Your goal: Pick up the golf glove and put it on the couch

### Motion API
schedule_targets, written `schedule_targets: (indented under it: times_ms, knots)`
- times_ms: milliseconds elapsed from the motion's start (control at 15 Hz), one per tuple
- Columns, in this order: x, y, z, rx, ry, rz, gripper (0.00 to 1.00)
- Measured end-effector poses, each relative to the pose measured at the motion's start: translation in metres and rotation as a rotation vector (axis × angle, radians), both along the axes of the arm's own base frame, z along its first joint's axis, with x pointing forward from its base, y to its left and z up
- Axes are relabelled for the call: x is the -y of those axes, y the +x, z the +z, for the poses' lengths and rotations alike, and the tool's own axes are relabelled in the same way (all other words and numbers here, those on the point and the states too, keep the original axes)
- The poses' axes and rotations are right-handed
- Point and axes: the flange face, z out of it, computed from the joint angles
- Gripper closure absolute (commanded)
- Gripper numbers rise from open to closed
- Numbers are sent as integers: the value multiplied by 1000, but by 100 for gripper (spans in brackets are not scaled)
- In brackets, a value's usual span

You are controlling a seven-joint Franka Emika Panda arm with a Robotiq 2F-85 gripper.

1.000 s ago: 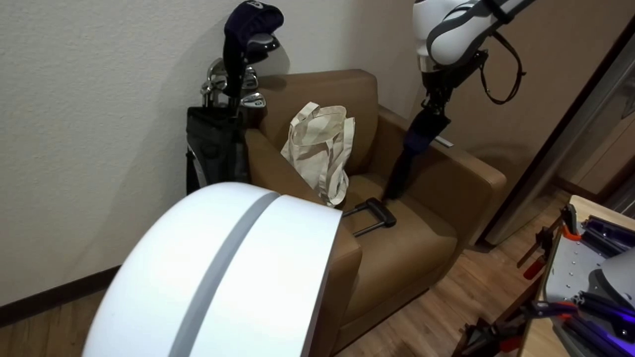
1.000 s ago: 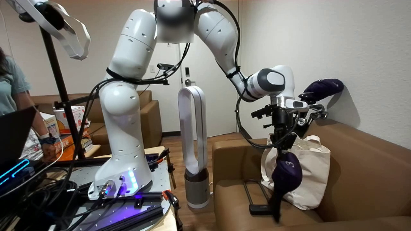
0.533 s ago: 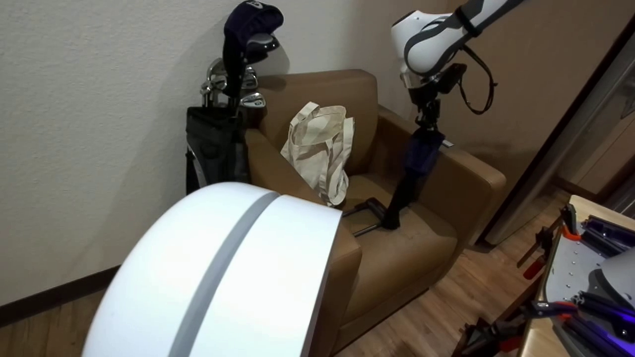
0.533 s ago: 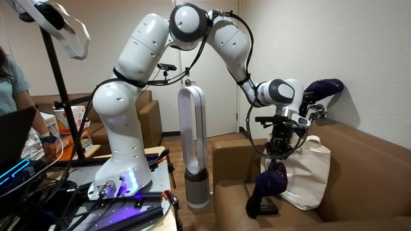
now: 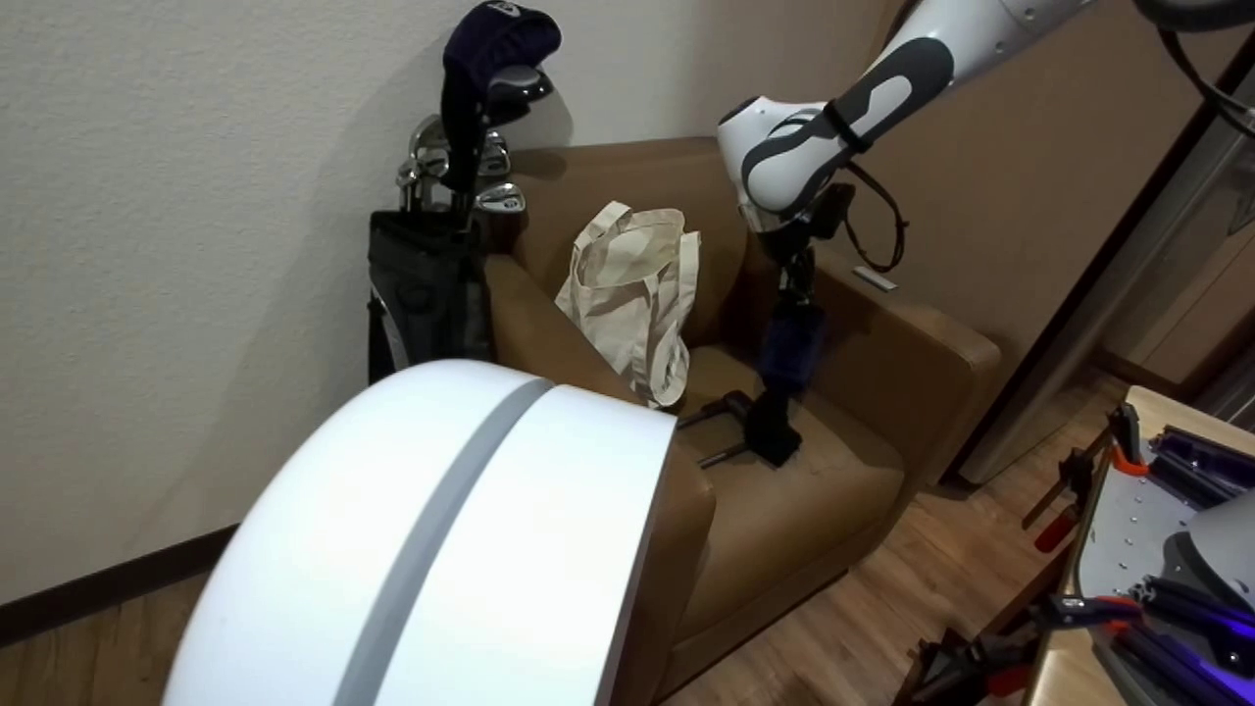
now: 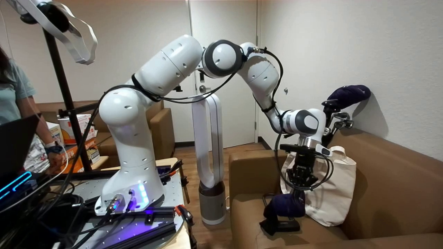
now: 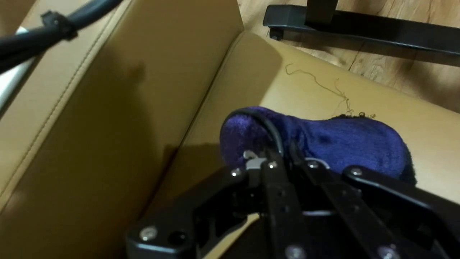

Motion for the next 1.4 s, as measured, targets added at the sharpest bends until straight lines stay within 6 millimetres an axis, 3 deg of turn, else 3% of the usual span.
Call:
schedule_targets:
  times_ms: [267, 600, 800, 1133, 1400]
  knots:
    - [-5, 22, -8, 71, 37, -19, 92]
    - [-5, 21, -10, 67, 35, -20, 92]
    - [12, 18, -19, 102, -33, -111, 92]
    - [63, -14, -77, 90, -155, -311, 92]
    - [73, -21, -119, 128, -110, -394, 92]
